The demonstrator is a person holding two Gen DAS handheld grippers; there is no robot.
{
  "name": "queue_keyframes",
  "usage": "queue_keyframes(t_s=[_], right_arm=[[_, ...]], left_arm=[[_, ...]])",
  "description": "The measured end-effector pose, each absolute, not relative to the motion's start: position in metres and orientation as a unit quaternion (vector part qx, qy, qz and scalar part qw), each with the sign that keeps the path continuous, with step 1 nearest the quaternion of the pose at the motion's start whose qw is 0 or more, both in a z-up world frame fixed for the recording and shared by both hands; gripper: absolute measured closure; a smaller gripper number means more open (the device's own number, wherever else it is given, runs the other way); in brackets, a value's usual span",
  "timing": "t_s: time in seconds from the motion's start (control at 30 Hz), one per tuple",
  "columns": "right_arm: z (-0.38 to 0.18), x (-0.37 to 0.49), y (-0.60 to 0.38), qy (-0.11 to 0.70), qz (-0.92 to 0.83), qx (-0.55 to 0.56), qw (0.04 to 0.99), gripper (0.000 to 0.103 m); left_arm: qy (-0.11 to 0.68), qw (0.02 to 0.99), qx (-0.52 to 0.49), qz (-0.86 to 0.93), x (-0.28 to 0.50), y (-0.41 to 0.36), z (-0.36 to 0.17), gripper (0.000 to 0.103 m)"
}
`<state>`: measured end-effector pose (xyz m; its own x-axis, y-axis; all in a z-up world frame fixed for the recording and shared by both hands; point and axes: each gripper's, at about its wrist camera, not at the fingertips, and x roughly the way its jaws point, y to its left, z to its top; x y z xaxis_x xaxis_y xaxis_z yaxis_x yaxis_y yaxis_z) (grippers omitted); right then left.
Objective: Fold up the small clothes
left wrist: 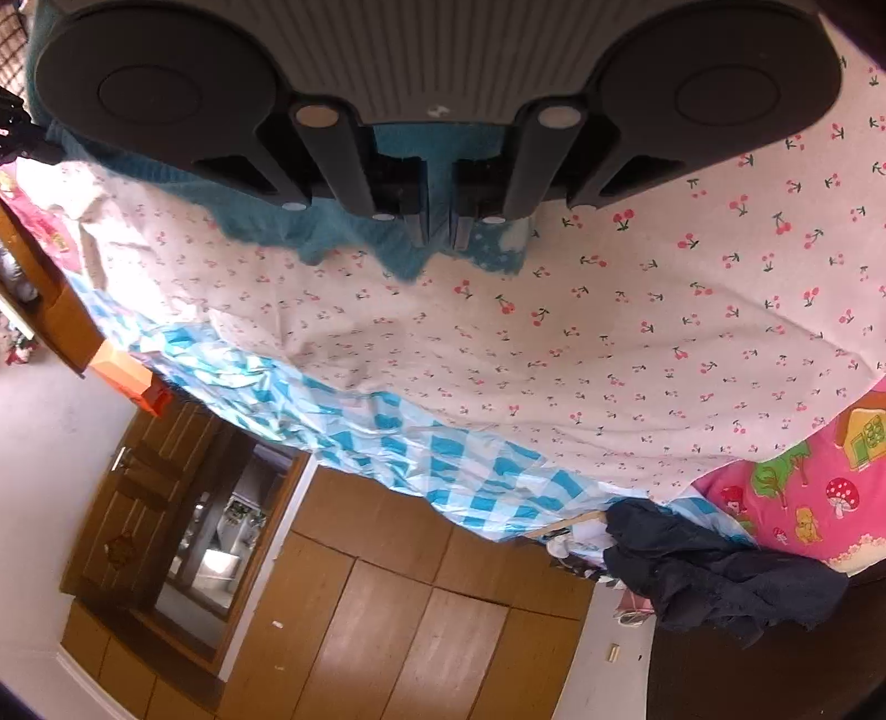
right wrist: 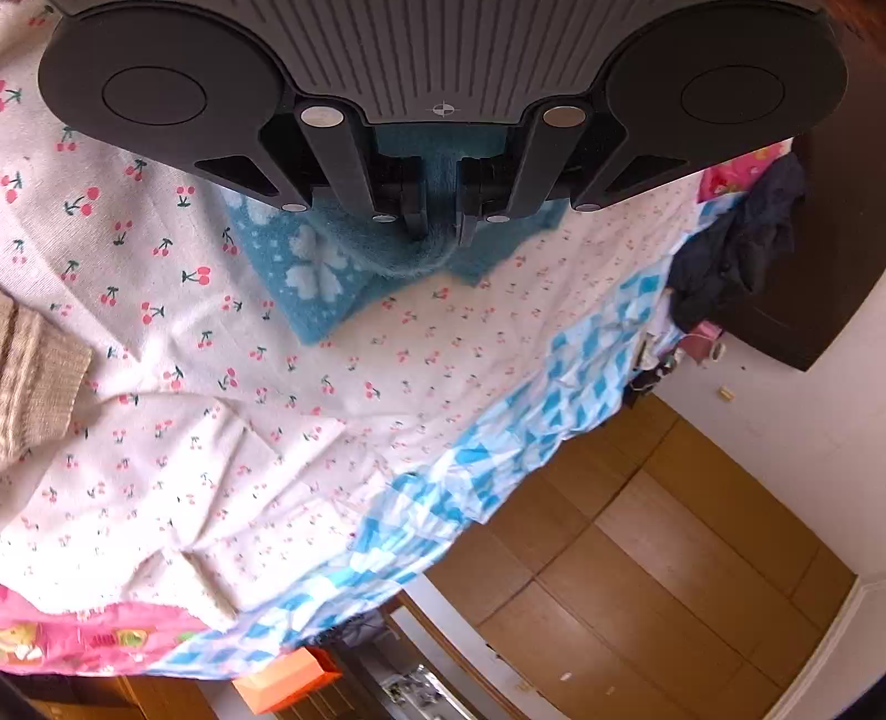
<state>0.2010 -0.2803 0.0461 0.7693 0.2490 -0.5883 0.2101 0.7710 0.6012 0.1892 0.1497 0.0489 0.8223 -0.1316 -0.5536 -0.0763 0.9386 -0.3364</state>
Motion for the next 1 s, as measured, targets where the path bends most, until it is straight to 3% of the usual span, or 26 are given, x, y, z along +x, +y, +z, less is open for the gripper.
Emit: queue_keyframes(t_s=[0.23, 0.37, 0.43, 0.5, 0.7, 1.0], right_arm=[[0.029, 0.205, -0.289, 0.351, 0.018, 0.347, 0.87, 0.078], [0.054, 0.191, -0.288, 0.302, 0.031, 0.31, 0.901, 0.056], [0.059, 0.187, -0.287, 0.288, 0.022, 0.274, 0.918, 0.051], [0.054, 0.187, -0.286, 0.301, 0.022, 0.251, 0.92, 0.051], [0.036, 0.184, -0.277, 0.332, 0.018, 0.166, 0.928, 0.051], [0.027, 0.195, -0.234, 0.341, 0.037, -0.004, 0.939, 0.055]], left_arm=[[0.328, 0.932, -0.155, 0.006, 0.196, 0.141, 0.02, 0.09], [0.317, 0.94, -0.127, 0.013, 0.184, 0.134, 0.03, 0.086], [0.311, 0.943, -0.119, 0.014, 0.177, 0.131, 0.036, 0.078], [0.303, 0.946, -0.118, 0.014, 0.167, 0.128, 0.041, 0.07], [0.295, 0.952, -0.086, 0.003, 0.142, 0.108, 0.042, 0.058], [0.313, 0.948, -0.063, 0.006, 0.143, 0.092, 0.028, 0.057]])
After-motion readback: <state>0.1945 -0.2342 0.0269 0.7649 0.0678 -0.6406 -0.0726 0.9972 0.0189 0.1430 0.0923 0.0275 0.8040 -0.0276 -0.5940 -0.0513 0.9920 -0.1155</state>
